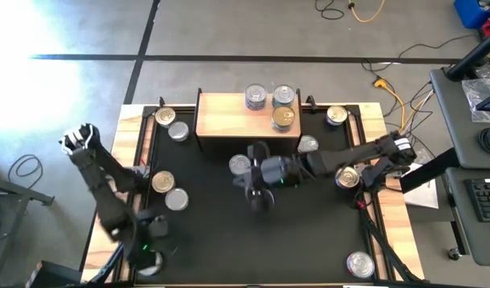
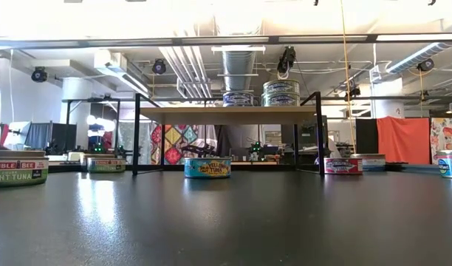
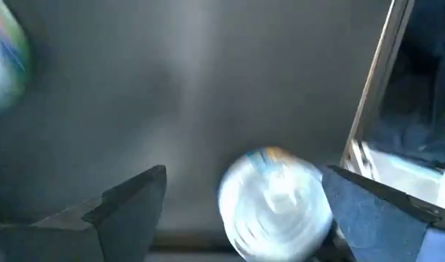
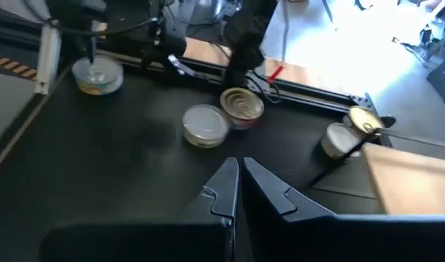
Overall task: Stack canned seafood by type on shelf
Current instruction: Put the bottom blue yellow tuna can on the shelf
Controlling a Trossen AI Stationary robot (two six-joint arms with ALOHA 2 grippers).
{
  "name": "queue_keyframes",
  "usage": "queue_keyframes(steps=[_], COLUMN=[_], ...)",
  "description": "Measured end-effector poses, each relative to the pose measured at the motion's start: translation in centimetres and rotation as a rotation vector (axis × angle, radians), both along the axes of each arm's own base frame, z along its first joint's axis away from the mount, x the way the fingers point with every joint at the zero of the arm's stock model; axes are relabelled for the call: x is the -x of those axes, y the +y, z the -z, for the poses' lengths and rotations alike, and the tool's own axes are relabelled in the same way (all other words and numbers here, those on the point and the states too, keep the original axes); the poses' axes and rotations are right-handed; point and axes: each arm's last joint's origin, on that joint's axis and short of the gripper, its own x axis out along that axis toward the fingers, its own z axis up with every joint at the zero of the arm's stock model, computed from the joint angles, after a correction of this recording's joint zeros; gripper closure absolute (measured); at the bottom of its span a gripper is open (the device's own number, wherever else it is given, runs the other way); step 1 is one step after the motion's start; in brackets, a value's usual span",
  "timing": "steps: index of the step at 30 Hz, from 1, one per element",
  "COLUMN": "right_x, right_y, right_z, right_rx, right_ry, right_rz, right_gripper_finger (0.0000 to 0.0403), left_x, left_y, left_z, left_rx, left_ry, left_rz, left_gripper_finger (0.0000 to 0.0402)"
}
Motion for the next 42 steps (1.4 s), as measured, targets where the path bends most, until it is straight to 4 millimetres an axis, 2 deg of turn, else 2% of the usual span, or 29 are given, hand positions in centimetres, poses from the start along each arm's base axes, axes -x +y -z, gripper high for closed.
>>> queue_keyframes(steps=[6,13,17,20,23,28,32,34,37,39,42], right_x=[1.0,2.6,3.7,4.4,5.1,5.4,5.8,6.0,6.4,6.6,6.5], right_y=[4.2,8.1,10.3,11.6,12.4,12.4,12.2,12.0,11.8,11.6,11.4], right_z=[0.6,0.8,1.1,1.5,2.2,4.2,6.3,7.3,8.8,9.8,10.8], right_rx=[-0.017,-0.055,-0.106,-0.138,-0.146,-0.199,-0.236,-0.24,-0.24,-0.235,-0.248], right_ry=[-0.002,-0.03,-0.021,-0.019,-0.018,0.021,0.065,0.088,0.119,0.131,0.117], right_rz=[0.034,0.086,0.055,0.059,0.093,0.158,0.214,0.232,0.256,0.262,0.261], right_gripper_finger=[0.039,0.039,0.039,0.039,0.039,0.039,0.039,0.039,0.039,0.039,0.039], left_x=[1.9,1.2,0.4,-1.3,-4.1,-8.6,-10.6,-10.5,-9.0,-7.5,-5.0], left_y=[-3.9,-6.8,-7.4,-7.3,-6.5,-5.0,-4.7,-4.9,-5.3,-5.2,-4.7], left_z=[1.9,4.8,5.7,5.3,4.5,2.3,0.1,-1.0,-2.0,-1.9,-0.6], left_rx=[-0.054,-0.149,-0.208,-0.247,-0.338,-0.536,-0.616,-0.599,-0.549,-0.509,-0.452], left_ry=[0.133,0.254,0.25,0.127,-0.066,-0.312,-0.414,-0.443,-0.473,-0.478,-0.446], left_rz=[-0.073,0.003,0.082,0.144,0.184,0.273,0.318,0.334,0.321,0.274,0.168], left_gripper_finger=[0.005,0.005,0.005,0.005,0.005,0.005,0.005,0.005,0.005,0.005,0.005])
